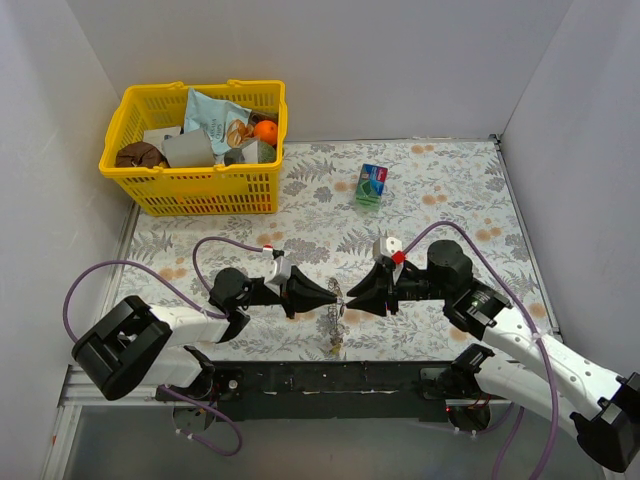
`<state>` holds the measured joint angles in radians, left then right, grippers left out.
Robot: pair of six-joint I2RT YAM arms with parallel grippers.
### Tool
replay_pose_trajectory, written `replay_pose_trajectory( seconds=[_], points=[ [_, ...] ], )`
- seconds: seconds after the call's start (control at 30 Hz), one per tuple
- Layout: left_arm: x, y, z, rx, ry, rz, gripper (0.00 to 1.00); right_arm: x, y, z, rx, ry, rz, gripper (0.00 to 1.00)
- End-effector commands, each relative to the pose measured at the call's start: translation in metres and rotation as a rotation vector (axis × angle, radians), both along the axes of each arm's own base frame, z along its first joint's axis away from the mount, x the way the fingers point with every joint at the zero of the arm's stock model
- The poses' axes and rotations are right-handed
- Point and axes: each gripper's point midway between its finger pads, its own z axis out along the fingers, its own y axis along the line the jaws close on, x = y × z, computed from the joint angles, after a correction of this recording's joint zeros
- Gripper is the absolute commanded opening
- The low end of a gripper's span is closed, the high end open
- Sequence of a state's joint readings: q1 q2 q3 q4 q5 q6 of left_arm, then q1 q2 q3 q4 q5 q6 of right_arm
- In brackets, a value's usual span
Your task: Put the keys on the keyring
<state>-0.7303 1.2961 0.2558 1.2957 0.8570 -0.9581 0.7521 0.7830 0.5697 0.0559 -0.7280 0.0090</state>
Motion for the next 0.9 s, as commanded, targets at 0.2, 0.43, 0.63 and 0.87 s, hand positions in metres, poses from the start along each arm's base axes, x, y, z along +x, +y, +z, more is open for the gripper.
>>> replay_pose_trajectory(
  seconds=[0.2,0.43,0.63,0.87],
  points=[
    [-0.017,0.014,0.093,-0.307,-0.353,-0.014,0.00,0.003,0.006,-0.006,0.011,0.007,0.016,0.33],
    [-0.017,0.014,0.094,-0.308,-0.353,-0.016,0.00,0.005,0.007,-0.014,-0.003,0.020,0.017,0.19],
    [-0.017,0.014,0.096,-0.312,-0.358,-0.016,0.00,0.003,0.008,-0.022,-0.019,0.038,0.035,0.06],
    [-0.017,0.014,0.096,-0.313,-0.356,-0.016,0.00,0.002,0.009,-0.024,-0.021,0.043,0.047,0.01]
  ],
)
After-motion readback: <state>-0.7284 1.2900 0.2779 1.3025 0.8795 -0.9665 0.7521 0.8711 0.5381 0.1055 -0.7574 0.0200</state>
